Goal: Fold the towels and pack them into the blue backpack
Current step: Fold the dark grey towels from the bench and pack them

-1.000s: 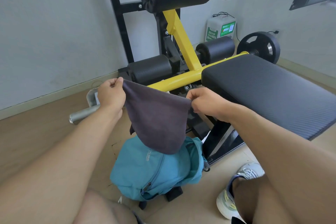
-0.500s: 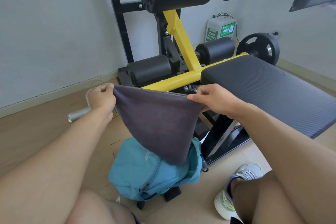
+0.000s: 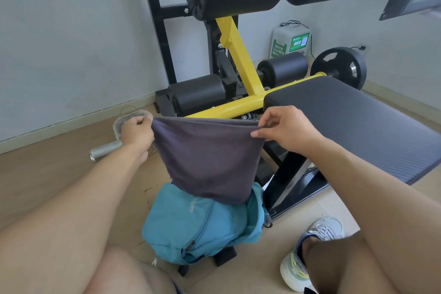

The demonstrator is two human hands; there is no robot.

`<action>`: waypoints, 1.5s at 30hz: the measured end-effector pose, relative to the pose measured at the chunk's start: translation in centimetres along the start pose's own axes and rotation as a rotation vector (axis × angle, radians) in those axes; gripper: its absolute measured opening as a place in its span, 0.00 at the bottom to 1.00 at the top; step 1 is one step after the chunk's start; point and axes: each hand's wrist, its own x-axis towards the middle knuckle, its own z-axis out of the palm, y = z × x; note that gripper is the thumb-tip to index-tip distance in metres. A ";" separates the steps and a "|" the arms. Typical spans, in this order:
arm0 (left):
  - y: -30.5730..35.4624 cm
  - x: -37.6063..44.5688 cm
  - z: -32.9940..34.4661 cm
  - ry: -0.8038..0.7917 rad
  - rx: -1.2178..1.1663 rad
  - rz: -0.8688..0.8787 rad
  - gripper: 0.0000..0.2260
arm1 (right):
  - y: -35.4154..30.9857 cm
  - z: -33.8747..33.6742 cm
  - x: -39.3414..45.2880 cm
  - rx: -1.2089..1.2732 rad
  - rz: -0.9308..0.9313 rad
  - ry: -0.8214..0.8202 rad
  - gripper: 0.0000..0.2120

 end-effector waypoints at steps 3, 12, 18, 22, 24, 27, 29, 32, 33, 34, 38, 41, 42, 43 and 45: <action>0.1 -0.7 0.2 -0.031 -0.010 0.023 0.13 | 0.2 -0.2 -0.1 0.139 0.065 0.052 0.11; -0.5 0.3 -0.2 -0.213 0.068 -0.052 0.06 | -0.3 -1.6 -0.8 0.239 0.228 -0.244 0.15; -0.4 0.4 -0.3 -0.246 0.064 -0.036 0.08 | -0.8 -1.1 -1.4 0.320 0.310 -0.492 0.08; -0.5 0.1 -0.2 -0.254 0.040 -0.046 0.06 | -1.2 -0.9 -1.2 0.654 0.287 -0.306 0.08; -0.3 -0.3 -0.1 -0.268 0.052 -0.049 0.06 | -1.4 -0.4 -0.9 0.717 0.370 -0.098 0.06; -0.3 -0.3 0.2 -0.272 0.067 -0.054 0.06 | -1.6 0.1 -0.6 0.694 0.492 0.082 0.07; 0.0 -0.5 0.3 -0.269 0.063 -0.058 0.07 | -1.7 0.2 -0.7 0.621 0.495 0.098 0.11; 0.6 -0.8 0.7 -0.255 0.022 -0.079 0.05 | -2.3 0.1 -1.1 0.570 0.425 0.076 0.14; 0.8 -1.0 0.8 -0.242 0.017 -0.078 0.05 | -2.6 0.1 -1.3 0.565 0.394 0.059 0.14; 1.2 -1.3 0.9 -0.233 0.010 -0.069 0.04 | -2.8 0.1 -1.4 0.562 0.359 0.038 0.13; 3.3 -3.6 1.9 -0.321 0.028 0.074 0.06 | -4.1 0.7 -1.8 0.583 0.225 -0.126 0.12; 4.9 -6.0 2.8 -0.460 0.095 0.244 0.06 | -4.8 1.8 -2.0 0.515 0.077 -0.309 0.15; 5.3 -6.8 3.0 -0.498 0.109 0.277 0.06 | -4.9 2.1 -2.1 0.435 0.008 -0.330 0.18; 5.5 -7.4 3.2 -0.537 0.113 0.293 0.06 | -4.9 2.4 -2.1 0.321 -0.069 -0.304 0.19; 5.7 -8.5 3.6 -0.618 0.104 0.299 0.06 | -4.8 2.6 -1.9 0.150 -0.163 -0.205 0.16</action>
